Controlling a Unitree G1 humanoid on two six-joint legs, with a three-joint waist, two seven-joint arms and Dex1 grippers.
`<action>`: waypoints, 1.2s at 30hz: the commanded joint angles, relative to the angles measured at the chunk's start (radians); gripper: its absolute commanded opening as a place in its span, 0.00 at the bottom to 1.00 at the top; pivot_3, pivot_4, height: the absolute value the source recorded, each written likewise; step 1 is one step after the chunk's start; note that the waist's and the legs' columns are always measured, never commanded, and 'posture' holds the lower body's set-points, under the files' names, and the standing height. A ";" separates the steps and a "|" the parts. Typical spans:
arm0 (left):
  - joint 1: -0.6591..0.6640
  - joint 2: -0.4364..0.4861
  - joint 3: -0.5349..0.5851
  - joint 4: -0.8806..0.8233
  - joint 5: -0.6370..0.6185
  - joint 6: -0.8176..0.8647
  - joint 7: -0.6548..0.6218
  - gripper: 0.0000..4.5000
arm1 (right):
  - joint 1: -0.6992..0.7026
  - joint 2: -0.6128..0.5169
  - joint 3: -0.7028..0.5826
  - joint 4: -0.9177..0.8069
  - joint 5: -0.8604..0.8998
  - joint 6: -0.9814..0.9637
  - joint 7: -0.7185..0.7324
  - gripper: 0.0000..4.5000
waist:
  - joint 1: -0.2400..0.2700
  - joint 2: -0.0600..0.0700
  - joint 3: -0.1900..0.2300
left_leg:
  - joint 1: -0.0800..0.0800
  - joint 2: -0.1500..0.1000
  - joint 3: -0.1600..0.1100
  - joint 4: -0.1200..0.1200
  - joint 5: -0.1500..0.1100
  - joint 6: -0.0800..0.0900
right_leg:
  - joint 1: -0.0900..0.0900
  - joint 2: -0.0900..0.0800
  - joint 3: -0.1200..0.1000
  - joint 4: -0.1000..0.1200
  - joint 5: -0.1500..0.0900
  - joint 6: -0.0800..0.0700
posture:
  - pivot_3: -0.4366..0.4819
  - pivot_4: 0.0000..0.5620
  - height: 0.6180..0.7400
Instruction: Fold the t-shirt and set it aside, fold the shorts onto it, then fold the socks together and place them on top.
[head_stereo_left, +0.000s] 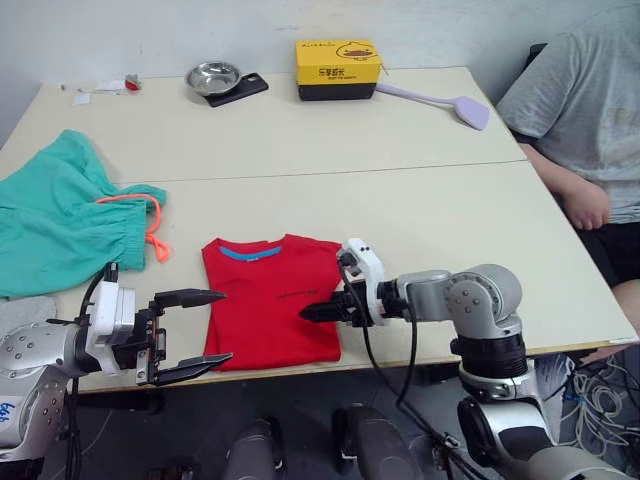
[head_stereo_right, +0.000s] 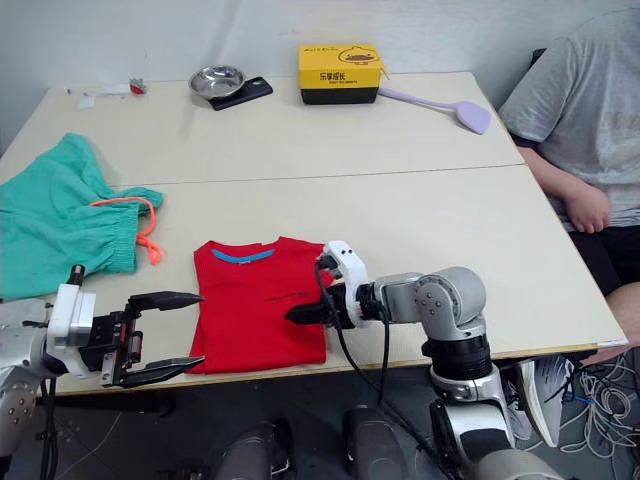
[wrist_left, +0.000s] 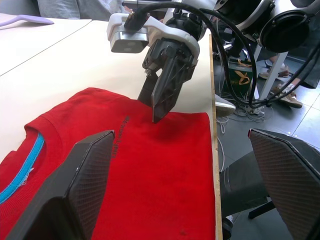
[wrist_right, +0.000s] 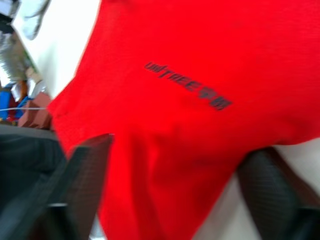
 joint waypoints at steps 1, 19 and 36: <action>-0.012 -0.006 0.026 0.017 -0.005 -0.017 0.001 1.00 | 0.016 0.006 0.012 0.042 -0.034 0.000 -0.030 0.45 | -0.001 0.000 0.000 | 0.000 0.000 0.000 0.000 0.000 0.000 | 0.000 0.000 0.000 0.000 0.000 0.000 | 0.48 0.27 1.00; -0.140 -0.076 -0.103 0.090 0.031 -0.031 0.001 1.00 | 0.153 -0.493 -0.304 -0.008 -0.022 -0.059 0.094 0.01 | 0.066 0.001 0.001 | -0.016 -0.005 0.001 0.002 0.000 0.013 | -0.011 -0.005 0.000 -0.008 0.004 0.007 | 0.48 0.27 1.00; -0.224 -0.101 -0.157 0.175 0.060 -0.055 -0.037 1.00 | 0.203 -0.869 -0.174 0.601 -0.298 -0.777 0.464 0.01 | 0.051 0.003 0.002 | -0.015 -0.003 0.004 0.007 0.002 0.012 | -0.011 0.000 0.002 -0.005 0.005 0.010 | 0.48 0.27 1.00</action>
